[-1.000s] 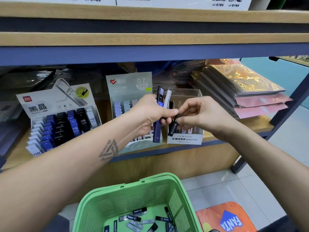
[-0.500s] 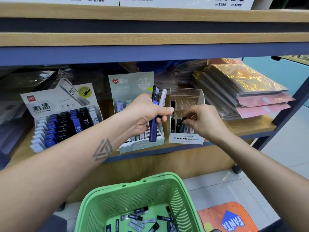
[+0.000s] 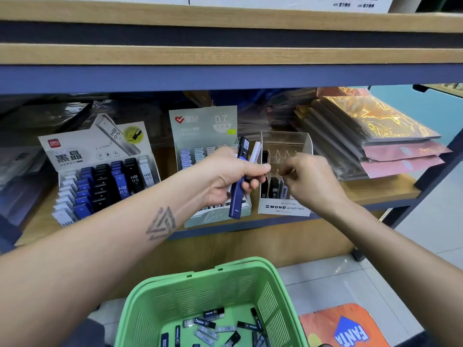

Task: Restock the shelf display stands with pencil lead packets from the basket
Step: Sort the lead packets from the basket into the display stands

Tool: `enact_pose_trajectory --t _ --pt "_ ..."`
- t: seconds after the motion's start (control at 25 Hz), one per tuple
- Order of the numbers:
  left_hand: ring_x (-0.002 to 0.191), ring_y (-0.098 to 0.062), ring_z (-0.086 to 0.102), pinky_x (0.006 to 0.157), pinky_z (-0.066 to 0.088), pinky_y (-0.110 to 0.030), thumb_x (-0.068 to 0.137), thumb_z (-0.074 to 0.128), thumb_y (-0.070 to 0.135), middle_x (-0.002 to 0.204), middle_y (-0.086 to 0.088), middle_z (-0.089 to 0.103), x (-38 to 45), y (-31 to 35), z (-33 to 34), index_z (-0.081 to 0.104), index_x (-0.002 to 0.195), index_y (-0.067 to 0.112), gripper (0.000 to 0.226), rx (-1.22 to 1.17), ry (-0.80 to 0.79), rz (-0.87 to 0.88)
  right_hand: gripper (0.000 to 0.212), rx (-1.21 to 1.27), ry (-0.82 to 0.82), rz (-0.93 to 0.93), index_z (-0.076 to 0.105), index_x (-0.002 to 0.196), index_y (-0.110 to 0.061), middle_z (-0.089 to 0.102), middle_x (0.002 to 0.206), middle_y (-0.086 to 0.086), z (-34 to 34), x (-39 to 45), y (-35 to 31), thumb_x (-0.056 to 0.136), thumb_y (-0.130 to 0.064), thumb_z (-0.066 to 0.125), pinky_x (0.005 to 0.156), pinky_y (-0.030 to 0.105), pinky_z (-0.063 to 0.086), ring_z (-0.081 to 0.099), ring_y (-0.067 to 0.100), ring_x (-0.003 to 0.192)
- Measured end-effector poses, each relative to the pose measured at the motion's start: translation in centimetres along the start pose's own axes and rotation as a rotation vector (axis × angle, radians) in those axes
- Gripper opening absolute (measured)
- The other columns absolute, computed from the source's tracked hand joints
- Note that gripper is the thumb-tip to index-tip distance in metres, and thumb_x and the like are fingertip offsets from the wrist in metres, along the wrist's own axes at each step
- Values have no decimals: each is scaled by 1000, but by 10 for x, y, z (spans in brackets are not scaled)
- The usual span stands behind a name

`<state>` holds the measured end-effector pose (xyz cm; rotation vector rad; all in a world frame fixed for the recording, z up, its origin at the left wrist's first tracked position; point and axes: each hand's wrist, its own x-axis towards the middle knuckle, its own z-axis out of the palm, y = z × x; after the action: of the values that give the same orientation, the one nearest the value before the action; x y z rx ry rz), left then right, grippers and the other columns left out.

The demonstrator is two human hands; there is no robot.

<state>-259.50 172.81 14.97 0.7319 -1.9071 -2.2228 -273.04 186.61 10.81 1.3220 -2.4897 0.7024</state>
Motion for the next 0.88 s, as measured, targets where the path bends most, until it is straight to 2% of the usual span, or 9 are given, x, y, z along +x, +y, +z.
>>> enact_pose_trajectory --t 0.04,0.12,0.2,0.28,0.36,0.48,0.56,0.76,0.88 --pt "49 -14 52 38 38 -16 88 73 1 72 -15 62 0 -2 0 57 88 4 16 -3 -13 -21 18 129 -3 73 76 92 -13 72 86 2 -7 1 -3 88 -1 64 70 34 57 69 22 81" --pt "48 -13 52 37 37 -15 90 71 2 68 -14 60 1 -5 2 59 89 2 11 8 -45 -44 15 652 -105 248 76 98 -12 75 86 10 -20 1 -12 91 -3 66 67 28 58 73 19 78" --pt "48 -13 52 37 36 -15 91 68 2 67 -13 60 0 -8 6 62 89 1 7 25 -83 -52 12 1061 -251 312 75 104 -12 75 96 17 -26 0 -19 94 -11 68 74 36 58 72 21 83" --pt "48 -13 52 37 36 -15 92 67 2 67 -14 60 -1 -10 7 62 88 2 6 41 -102 -67 12 1065 -297 249 77 102 -13 75 99 17 -20 -2 -18 93 -17 71 83 47 58 70 24 87" --pt "48 -11 50 37 34 -14 92 67 3 71 -15 60 -1 -10 7 63 91 3 5 33 -115 -91 11 1075 -280 259 77 100 -7 75 97 20 -16 -1 -16 90 -12 74 87 50 57 69 28 87" --pt "46 -9 47 37 33 -13 95 65 9 81 -21 65 -1 -6 3 62 100 -1 12 -72 -132 -127 15 1266 -260 395 72 103 4 73 89 19 -22 2 -10 89 2 70 72 29 60 70 24 78" --pt "45 -9 46 38 32 -13 97 60 7 87 -26 67 0 -4 -1 63 97 -6 14 -110 -101 -115 20 1314 -258 434 68 107 7 72 88 21 -26 2 -6 87 6 69 66 23 59 71 21 73" --pt "44 -8 45 38 33 -13 98 55 1 96 -32 70 3 -5 -3 66 99 -9 15 -94 -62 -87 20 1367 -245 424 65 109 7 73 98 27 -33 3 -1 89 9 64 75 25 61 76 30 86" --pt "44 -8 45 39 33 -13 97 55 -1 102 -35 69 4 -6 1 62 104 -10 14 -82 -68 -85 21 1346 -239 403 70 107 6 73 100 28 -37 3 3 86 7 70 77 28 62 75 30 87"
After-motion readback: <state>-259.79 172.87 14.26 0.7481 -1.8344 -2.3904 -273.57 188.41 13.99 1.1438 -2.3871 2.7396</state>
